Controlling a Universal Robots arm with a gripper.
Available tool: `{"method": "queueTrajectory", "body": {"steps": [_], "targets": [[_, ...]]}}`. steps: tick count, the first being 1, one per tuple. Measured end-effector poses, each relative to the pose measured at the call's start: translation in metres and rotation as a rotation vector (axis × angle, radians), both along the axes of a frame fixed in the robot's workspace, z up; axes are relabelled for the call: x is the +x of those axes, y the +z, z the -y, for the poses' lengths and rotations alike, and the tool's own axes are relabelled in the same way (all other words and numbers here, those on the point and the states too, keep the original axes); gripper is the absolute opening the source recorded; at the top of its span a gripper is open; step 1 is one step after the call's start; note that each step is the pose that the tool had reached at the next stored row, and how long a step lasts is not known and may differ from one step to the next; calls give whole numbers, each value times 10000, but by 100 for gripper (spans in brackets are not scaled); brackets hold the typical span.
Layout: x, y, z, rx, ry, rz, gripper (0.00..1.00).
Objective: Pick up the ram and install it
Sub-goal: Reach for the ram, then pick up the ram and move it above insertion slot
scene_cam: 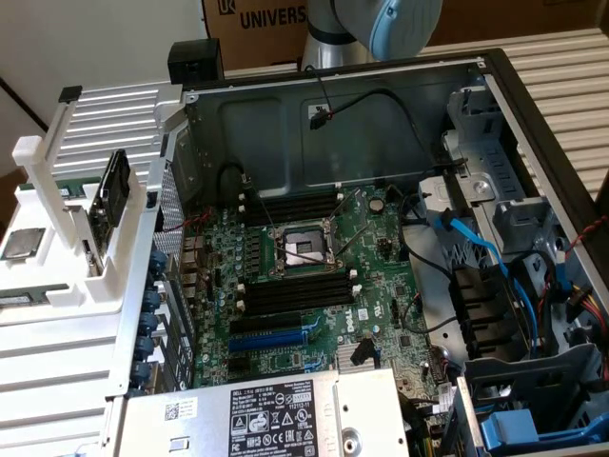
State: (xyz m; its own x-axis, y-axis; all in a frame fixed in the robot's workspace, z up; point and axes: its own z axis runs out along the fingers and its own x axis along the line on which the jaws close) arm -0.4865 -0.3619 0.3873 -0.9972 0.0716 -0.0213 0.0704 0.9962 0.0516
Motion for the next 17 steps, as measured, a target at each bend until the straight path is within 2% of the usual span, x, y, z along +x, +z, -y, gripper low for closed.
{"method": "queueTrajectory", "body": {"steps": [14, 15, 17], "targets": [[-1, 0, -1, 0, -1, 0, 10], [-2, 0, -1, -1, 482, 1, 10], [-1, 0, -1, 0, 842, 0, 10]]}}
